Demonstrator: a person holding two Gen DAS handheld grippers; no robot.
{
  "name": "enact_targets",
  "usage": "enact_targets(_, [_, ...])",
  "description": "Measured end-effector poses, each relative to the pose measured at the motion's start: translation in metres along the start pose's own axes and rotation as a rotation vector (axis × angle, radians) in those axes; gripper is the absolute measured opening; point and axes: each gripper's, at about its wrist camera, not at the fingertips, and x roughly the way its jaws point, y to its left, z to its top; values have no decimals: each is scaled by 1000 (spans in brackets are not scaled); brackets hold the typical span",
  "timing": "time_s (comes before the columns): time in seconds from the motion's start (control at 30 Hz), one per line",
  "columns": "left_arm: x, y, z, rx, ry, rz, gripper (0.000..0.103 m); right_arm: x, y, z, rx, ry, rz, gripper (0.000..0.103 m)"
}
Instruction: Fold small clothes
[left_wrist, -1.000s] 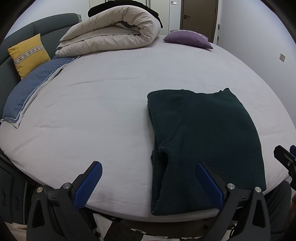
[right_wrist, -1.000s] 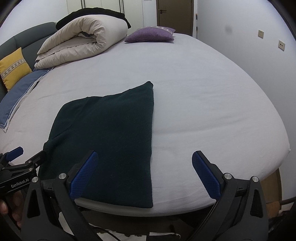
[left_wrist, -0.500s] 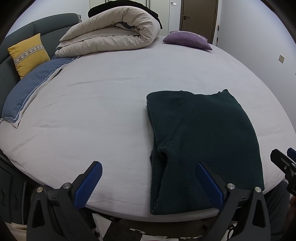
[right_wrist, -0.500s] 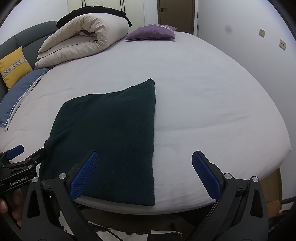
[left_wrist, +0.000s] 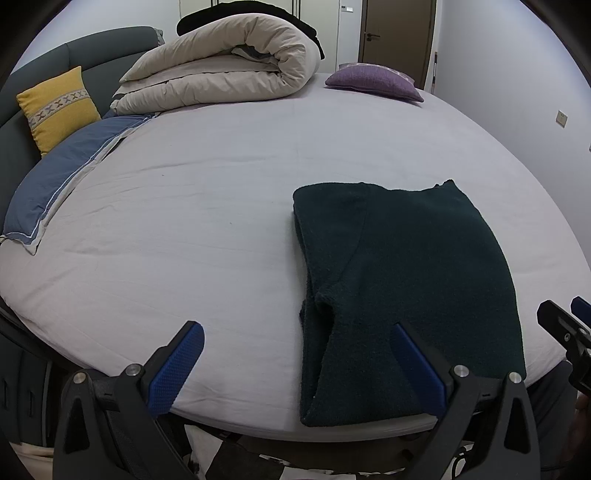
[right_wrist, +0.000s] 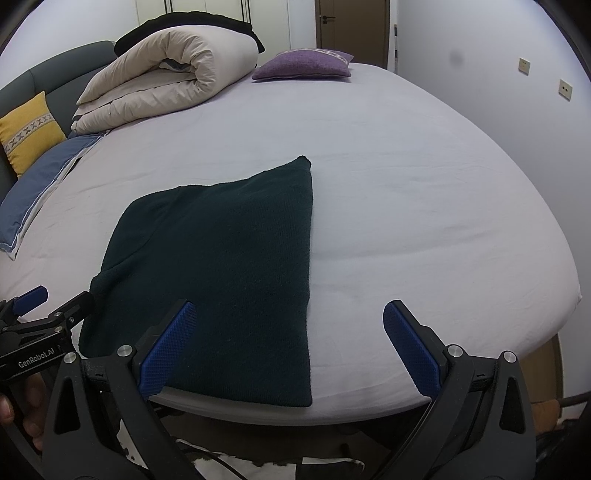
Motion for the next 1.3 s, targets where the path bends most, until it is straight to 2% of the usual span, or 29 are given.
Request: enact_targets(1.3, [-3,-5,-2,0,-4,4,103,-1,0,-3,5,2,6,103])
